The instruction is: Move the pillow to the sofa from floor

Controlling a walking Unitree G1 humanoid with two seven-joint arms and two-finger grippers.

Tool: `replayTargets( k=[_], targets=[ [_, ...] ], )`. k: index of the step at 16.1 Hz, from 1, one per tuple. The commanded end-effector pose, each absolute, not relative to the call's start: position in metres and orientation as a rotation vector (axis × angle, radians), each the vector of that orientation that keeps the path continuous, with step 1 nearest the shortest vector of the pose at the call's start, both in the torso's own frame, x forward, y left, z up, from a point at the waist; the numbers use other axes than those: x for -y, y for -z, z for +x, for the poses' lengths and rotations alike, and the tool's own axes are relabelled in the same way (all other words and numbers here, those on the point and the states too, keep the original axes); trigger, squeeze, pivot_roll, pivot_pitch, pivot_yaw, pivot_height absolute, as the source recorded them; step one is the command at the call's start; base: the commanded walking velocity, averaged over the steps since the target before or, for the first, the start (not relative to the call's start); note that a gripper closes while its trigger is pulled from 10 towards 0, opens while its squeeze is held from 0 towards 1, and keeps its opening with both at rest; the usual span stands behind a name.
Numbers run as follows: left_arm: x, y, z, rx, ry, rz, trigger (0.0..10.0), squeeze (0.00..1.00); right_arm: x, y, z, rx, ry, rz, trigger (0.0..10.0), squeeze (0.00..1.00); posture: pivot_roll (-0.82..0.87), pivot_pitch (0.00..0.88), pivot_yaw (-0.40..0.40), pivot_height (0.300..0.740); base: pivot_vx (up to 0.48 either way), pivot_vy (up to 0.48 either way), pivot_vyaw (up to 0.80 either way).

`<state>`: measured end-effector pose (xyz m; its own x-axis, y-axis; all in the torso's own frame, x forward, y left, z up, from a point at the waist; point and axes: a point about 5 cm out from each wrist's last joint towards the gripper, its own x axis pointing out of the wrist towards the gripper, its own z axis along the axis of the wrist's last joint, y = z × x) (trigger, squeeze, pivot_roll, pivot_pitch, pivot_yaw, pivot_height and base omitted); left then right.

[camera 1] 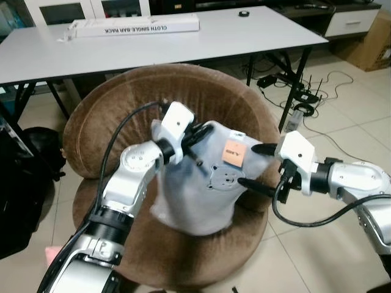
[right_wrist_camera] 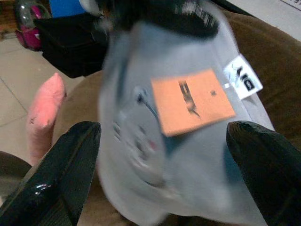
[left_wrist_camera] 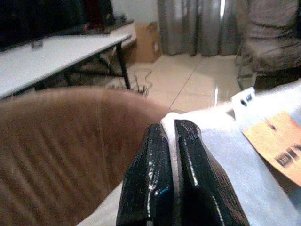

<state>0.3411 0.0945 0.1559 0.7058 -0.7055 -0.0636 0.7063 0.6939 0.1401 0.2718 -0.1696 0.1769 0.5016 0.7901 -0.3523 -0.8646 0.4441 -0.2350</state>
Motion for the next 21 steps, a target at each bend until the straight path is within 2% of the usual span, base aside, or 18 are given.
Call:
replayTargets(
  k=[1, 4, 6, 9, 12, 16, 21],
  targets=[
    [-0.101, -0.151, 0.348, -0.014, 0.728, 0.157, 10.0, 0.0, 0.155, -0.179, 0.269, -0.187, -1.101, -0.408, 10.0, 0.0, -0.01, 0.0, 0.002, 0.74, 0.0, 0.0, 0.0],
    [-0.118, -0.107, 0.354, -0.137, 0.566, 0.172, 10.0, 0.0, 0.138, -0.158, 0.267, -0.215, -1.1, -0.441, 10.0, 0.0, -0.03, 0.0, -0.011, 0.74, 0.0, 0.0, 0.0],
    [-0.133, -0.099, 0.36, -0.182, 0.44, 0.209, 10.0, 0.0, 0.134, -0.147, 0.277, -0.222, -1.002, -0.46, 10.0, 0.0, -0.03, 0.0, -0.017, 0.74, 0.0, 0.0, 0.0],
    [-0.151, -0.103, 0.37, -0.178, 0.333, 0.287, 10.0, 0.0, 0.124, -0.145, 0.279, -0.196, -0.984, -0.442, 10.0, 0.0, -0.05, 0.0, -0.016, 0.74, 0.0, 0.0, 0.0],
    [-0.159, -0.116, 0.378, -0.144, 0.321, 0.396, 10.0, 0.0, 0.121, -0.137, 0.277, -0.198, -0.972, -0.494, 10.0, 0.0, -0.08, 0.0, -0.017, 0.74, 0.0, 0.0, 0.0],
    [-0.164, -0.134, 0.385, -0.078, 0.349, 0.568, 10.0, 0.0, 0.124, -0.13, 0.276, -0.179, -0.791, -0.447, 10.0, 0.0, -0.12, 0.0, -0.016, 0.74, 0.0, 0.0, 0.0],
    [-0.153, -0.142, 0.386, -0.038, 0.476, 0.647, 10.0, 0.0, 0.127, -0.131, 0.261, -0.171, -0.714, -0.415, 10.0, 0.0, -0.19, 0.0, -0.009, 0.74, 0.0, 0.0, 0.0]
  ],
)
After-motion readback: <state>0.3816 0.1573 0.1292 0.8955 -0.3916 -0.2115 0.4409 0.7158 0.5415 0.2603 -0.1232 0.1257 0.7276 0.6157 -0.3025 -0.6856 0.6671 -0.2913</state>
